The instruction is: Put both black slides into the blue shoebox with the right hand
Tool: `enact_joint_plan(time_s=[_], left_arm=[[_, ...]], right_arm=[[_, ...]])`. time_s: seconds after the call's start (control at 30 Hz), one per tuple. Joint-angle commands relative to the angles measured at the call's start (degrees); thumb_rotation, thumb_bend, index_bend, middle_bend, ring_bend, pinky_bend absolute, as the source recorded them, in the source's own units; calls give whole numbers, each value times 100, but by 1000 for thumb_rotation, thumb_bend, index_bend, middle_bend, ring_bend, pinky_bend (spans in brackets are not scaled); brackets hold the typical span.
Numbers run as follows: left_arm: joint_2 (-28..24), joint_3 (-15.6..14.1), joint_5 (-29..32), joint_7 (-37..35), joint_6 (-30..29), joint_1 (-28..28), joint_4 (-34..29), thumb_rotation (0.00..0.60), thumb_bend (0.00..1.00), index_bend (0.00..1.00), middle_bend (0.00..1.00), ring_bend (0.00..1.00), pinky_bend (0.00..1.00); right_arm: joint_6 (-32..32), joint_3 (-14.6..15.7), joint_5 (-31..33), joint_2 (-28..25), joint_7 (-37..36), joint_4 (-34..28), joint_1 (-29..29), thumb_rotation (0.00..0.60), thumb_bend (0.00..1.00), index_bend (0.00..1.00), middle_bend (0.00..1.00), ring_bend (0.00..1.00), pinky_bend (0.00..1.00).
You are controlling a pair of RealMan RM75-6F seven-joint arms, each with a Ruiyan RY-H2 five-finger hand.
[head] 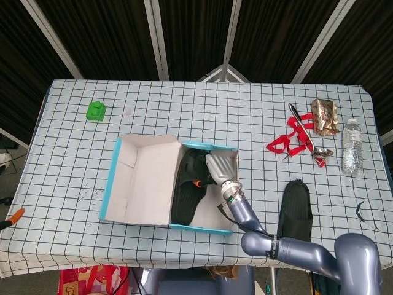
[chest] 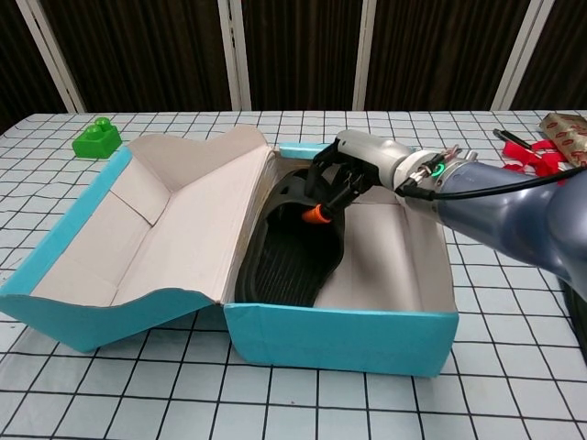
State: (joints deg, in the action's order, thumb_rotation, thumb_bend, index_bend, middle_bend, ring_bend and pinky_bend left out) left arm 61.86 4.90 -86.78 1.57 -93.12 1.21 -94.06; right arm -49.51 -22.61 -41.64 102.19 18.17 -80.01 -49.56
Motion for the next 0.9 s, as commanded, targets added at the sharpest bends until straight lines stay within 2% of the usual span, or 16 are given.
enact_joint_plan(time_s=[0.03, 0.43, 0.9], left_arm=[[4, -7, -8, 17, 6, 3, -6, 600, 165, 74, 0, 0, 0], [15, -20, -14, 58, 31, 14, -16, 600, 164, 76, 0, 0, 0], [3, -43, -39, 18, 63, 27, -15, 600, 164, 76, 0, 0, 0]], right_arm=[[1, 63, 194, -104, 188, -100, -90, 600, 171, 175, 197, 305, 301], [-152, 218, 771, -424, 763, -590, -357, 600, 54, 85, 135, 188, 230], [-539, 200, 1157, -654, 1049, -1063, -582, 600, 51, 75, 126, 185, 226]])
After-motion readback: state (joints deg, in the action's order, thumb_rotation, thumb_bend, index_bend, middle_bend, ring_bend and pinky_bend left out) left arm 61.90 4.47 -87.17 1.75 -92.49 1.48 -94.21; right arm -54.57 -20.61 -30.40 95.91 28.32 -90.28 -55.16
